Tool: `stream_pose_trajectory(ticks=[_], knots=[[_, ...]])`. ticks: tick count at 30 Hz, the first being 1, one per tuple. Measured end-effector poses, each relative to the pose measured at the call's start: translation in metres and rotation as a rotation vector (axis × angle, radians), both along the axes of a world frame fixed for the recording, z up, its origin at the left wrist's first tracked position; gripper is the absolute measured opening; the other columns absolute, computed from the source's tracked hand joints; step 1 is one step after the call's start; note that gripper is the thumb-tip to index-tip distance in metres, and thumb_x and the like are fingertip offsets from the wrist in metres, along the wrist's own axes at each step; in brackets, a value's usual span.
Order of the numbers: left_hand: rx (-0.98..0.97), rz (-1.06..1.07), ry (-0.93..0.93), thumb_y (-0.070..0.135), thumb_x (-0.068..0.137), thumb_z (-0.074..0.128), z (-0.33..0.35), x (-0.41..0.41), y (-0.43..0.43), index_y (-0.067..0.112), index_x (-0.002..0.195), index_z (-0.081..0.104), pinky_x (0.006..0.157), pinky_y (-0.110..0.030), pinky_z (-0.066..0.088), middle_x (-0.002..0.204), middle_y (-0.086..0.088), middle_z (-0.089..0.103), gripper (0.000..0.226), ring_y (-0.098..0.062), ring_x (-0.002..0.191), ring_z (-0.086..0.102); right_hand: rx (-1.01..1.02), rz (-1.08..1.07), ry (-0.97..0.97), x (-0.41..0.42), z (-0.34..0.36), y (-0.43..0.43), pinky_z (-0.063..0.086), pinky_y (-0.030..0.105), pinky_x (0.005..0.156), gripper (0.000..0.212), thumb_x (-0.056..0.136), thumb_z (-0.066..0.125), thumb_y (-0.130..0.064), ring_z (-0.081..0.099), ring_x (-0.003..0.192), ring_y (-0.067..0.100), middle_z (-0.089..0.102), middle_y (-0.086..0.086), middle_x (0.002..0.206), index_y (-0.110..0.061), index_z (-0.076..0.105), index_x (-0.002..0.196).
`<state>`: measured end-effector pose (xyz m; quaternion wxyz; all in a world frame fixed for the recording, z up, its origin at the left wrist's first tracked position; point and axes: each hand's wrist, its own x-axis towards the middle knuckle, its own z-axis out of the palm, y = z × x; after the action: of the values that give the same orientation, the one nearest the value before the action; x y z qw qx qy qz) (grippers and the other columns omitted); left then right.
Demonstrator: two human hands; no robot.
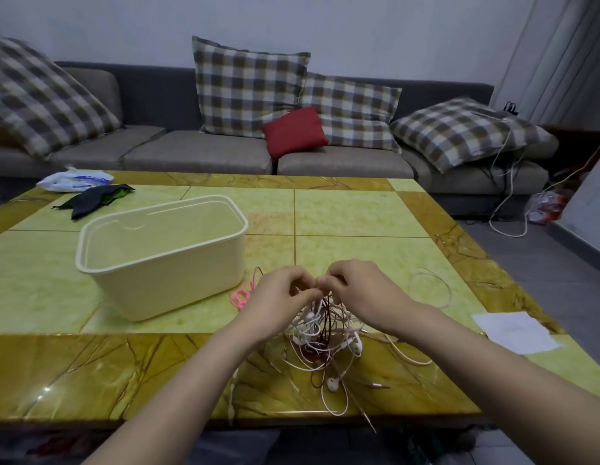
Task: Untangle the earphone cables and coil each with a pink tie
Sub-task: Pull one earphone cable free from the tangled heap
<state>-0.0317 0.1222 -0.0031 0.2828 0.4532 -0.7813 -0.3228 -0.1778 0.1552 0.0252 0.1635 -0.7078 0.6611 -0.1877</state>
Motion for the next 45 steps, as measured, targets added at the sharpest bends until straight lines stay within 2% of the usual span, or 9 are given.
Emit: stream_pose_trajectory(ticks=[8, 11, 19, 29, 34, 36, 39, 42, 45], knots=[[-0.075, 0.017, -0.026, 0.012, 0.086, 0.061, -0.004, -0.001, -0.001, 0.021, 0.086, 0.06, 0.062, -0.014, 0.043, 0.076, 0.01, 0.061, 0.009, -0.009, 0.071, 0.058, 0.022, 0.029, 0.007, -0.001, -0.004, 0.003, 0.046, 0.032, 0.065, 0.02, 0.096, 0.05, -0.032, 0.058, 0.071, 0.017, 0.061, -0.001, 0.077, -0.016, 0.062, 0.099], [-0.075, 0.025, 0.016, 0.011, 0.088, 0.062, -0.002, -0.001, -0.001, 0.02, 0.086, 0.06, 0.061, -0.011, 0.045, 0.081, 0.008, 0.062, 0.01, -0.006, 0.073, 0.058, 0.045, 0.046, 0.031, -0.001, -0.006, 0.003, 0.046, 0.031, 0.065, 0.019, 0.098, 0.046, -0.029, 0.058, 0.069, 0.016, 0.062, -0.002, 0.075, -0.018, 0.06, 0.095], [-0.047, 0.027, 0.125, 0.017, 0.094, 0.05, 0.003, -0.01, 0.008, 0.019, 0.09, 0.045, 0.055, -0.021, 0.034, 0.071, 0.008, 0.049, 0.006, -0.006, 0.061, 0.044, -0.003, 0.02, -0.007, 0.001, -0.006, 0.002, 0.044, 0.037, 0.069, 0.026, 0.101, 0.032, -0.025, 0.058, 0.078, 0.024, 0.062, 0.006, 0.085, -0.008, 0.053, 0.099], [-0.054, 0.033, -0.181, 0.025, 0.081, 0.069, -0.011, 0.003, -0.003, 0.026, 0.068, 0.044, 0.056, -0.012, 0.028, 0.081, 0.01, 0.049, 0.028, -0.002, 0.069, 0.041, -0.133, -0.042, 0.001, 0.001, -0.005, -0.002, 0.038, 0.035, 0.061, 0.02, 0.102, 0.028, -0.023, 0.053, 0.07, 0.021, 0.051, -0.004, 0.073, -0.014, 0.045, 0.102], [-0.005, 0.069, -0.348, 0.035, 0.075, 0.072, -0.012, 0.004, -0.003, 0.024, 0.064, 0.042, 0.06, -0.027, 0.033, 0.064, 0.01, 0.047, 0.034, -0.01, 0.065, 0.043, -0.133, -0.061, 0.015, -0.003, -0.006, 0.0, 0.04, 0.038, 0.063, 0.018, 0.103, 0.025, -0.026, 0.053, 0.072, 0.022, 0.051, -0.002, 0.075, -0.016, 0.04, 0.099], [-0.031, 0.077, -0.383, 0.04, 0.078, 0.068, -0.01, 0.003, -0.002, 0.028, 0.071, 0.047, 0.064, -0.028, 0.037, 0.07, 0.011, 0.05, 0.026, -0.011, 0.07, 0.047, -0.124, -0.071, -0.007, -0.002, -0.007, 0.0, 0.04, 0.038, 0.063, 0.019, 0.103, 0.025, -0.026, 0.052, 0.07, 0.02, 0.051, -0.003, 0.074, -0.016, 0.04, 0.098], [-0.04, 0.051, -0.3, 0.041, 0.084, 0.063, -0.011, -0.002, -0.003, 0.03, 0.102, 0.059, 0.085, -0.029, 0.039, 0.1, 0.007, 0.055, 0.022, -0.013, 0.093, 0.053, -0.094, -0.073, -0.111, -0.001, -0.007, -0.001, 0.045, 0.036, 0.064, 0.021, 0.103, 0.024, -0.026, 0.055, 0.07, 0.016, 0.061, 0.003, 0.083, -0.015, 0.041, 0.098], [0.041, 0.025, -0.104, 0.036, 0.086, 0.062, -0.014, -0.007, -0.005, 0.023, 0.116, 0.061, 0.079, -0.025, 0.039, 0.114, 0.004, 0.059, 0.033, -0.02, 0.101, 0.056, -0.073, -0.055, -0.204, 0.0, -0.007, -0.002, 0.042, 0.028, 0.06, 0.021, 0.103, 0.024, -0.024, 0.053, 0.067, 0.009, 0.064, 0.002, 0.089, -0.015, 0.042, 0.097], [0.161, 0.06, 0.092, 0.032, 0.087, 0.064, -0.014, -0.008, -0.005, 0.017, 0.121, 0.061, 0.083, -0.024, 0.042, 0.117, 0.001, 0.062, 0.037, -0.016, 0.106, 0.057, -0.06, -0.037, -0.217, 0.002, -0.007, -0.003, 0.046, 0.037, 0.067, 0.021, 0.103, 0.024, -0.024, 0.054, 0.068, 0.014, 0.058, 0.0, 0.082, -0.014, 0.042, 0.098]])
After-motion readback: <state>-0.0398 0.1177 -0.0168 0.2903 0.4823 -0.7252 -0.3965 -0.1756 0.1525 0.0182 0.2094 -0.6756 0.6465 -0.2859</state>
